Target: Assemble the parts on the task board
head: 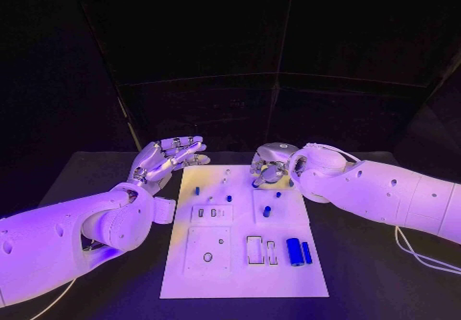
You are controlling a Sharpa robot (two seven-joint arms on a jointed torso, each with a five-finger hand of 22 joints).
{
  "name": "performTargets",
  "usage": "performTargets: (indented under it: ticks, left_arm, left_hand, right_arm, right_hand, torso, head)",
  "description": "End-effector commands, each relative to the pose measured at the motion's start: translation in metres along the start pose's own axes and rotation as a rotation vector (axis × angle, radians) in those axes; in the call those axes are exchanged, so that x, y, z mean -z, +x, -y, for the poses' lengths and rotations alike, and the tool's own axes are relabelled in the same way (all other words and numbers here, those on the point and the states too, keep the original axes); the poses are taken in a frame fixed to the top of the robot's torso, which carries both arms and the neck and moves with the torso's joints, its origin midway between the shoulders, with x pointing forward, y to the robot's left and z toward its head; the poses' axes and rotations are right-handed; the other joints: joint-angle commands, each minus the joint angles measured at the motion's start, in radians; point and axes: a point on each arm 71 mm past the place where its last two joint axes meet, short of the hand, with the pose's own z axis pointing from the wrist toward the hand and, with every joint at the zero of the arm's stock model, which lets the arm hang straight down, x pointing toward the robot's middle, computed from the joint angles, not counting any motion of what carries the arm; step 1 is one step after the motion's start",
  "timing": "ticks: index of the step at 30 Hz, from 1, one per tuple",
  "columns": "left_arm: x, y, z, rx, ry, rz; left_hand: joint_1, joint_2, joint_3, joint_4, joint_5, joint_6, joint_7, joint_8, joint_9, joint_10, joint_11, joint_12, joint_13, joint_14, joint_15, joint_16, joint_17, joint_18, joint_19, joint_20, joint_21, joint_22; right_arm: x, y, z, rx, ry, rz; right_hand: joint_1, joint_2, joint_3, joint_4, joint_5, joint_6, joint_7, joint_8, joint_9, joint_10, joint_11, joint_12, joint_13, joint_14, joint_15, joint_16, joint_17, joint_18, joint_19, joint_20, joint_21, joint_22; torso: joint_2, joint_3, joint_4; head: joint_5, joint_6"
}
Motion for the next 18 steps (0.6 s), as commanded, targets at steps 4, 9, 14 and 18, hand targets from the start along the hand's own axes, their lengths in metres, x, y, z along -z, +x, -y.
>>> performTargets:
  ticks: [4, 9, 14, 18]
  left_arm:
    - [-0.001, 0.0025, 0.0002, 0.006, 0.002, -0.025]
    - [-0.0014, 0.0034, -0.0002, 0.008, 0.001, -0.028]
    - [-0.0014, 0.0038, -0.0002, 0.009, 0.001, -0.03]
    - [-0.0014, 0.0036, -0.0003, 0.009, 0.0, -0.03]
  left_hand:
    - [-0.001, 0.011, -0.001, -0.005, 0.0, 0.007, 0.035, -0.005, -0.002, 0.003, 0.006, -0.005, -0.002, -0.003, 0.003, -0.006, -0.002, 0.003, 0.005, 0.004, -0.005, -0.002]
    - [-0.002, 0.012, -0.002, -0.005, 0.0, 0.007, 0.036, -0.007, -0.003, 0.002, 0.006, -0.007, -0.002, -0.003, 0.003, -0.007, -0.002, 0.003, 0.005, 0.004, -0.006, -0.003]
    - [-0.002, 0.012, -0.002, -0.005, 0.0, 0.007, 0.036, -0.007, -0.003, 0.002, 0.006, -0.007, -0.002, -0.003, 0.003, -0.007, -0.002, 0.003, 0.005, 0.004, -0.006, -0.003]
    - [-0.002, 0.012, -0.002, -0.005, 0.0, 0.007, 0.036, -0.007, -0.003, 0.002, 0.006, -0.007, -0.002, -0.003, 0.003, -0.007, -0.002, 0.003, 0.005, 0.004, -0.006, -0.003]
  right_arm:
    - [-0.0013, 0.0035, 0.0006, -0.01, 0.012, -0.013]
    - [-0.0028, 0.0055, 0.0005, -0.01, 0.015, -0.02]
    - [-0.0037, 0.008, 0.0014, -0.01, 0.02, -0.025]
    - [-0.0043, 0.0081, 0.0023, -0.014, 0.022, -0.016]
  right_hand:
    - [-0.007, 0.0, 0.005, 0.006, 0.015, -0.007, 0.006, -0.009, -0.003, -0.01, 0.004, 0.006, -0.001, 0.027, 0.003, 0.011, 0.003, -0.011, 0.009, -0.001, 0.009, 0.003]
    - [0.002, 0.003, 0.017, 0.0, 0.013, -0.029, 0.006, -0.011, -0.005, -0.014, 0.004, 0.011, -0.001, 0.027, 0.004, 0.015, 0.006, -0.011, 0.009, 0.0, 0.012, 0.006]
    - [0.009, 0.012, 0.031, -0.005, 0.01, -0.029, 0.006, -0.008, -0.003, -0.015, 0.004, 0.015, -0.001, 0.027, 0.004, 0.018, 0.008, -0.011, 0.009, 0.0, 0.015, 0.01]
    - [0.01, 0.02, 0.045, -0.008, 0.006, -0.028, 0.007, -0.007, -0.002, -0.014, 0.005, 0.018, -0.002, 0.026, 0.004, 0.019, 0.007, -0.011, 0.009, 0.001, 0.017, 0.01]
  torso:
    - [0.002, 0.0007, 0.0023]
    - [0.001, -0.0006, 0.0022]
    - [0.002, -0.0003, 0.0013]
    - [0.002, -0.0003, 0.0013]
  head:
    - [0.0, -0.006]
    - [0.001, -0.01]
    - [0.003, -0.015]
    - [0.002, -0.017]
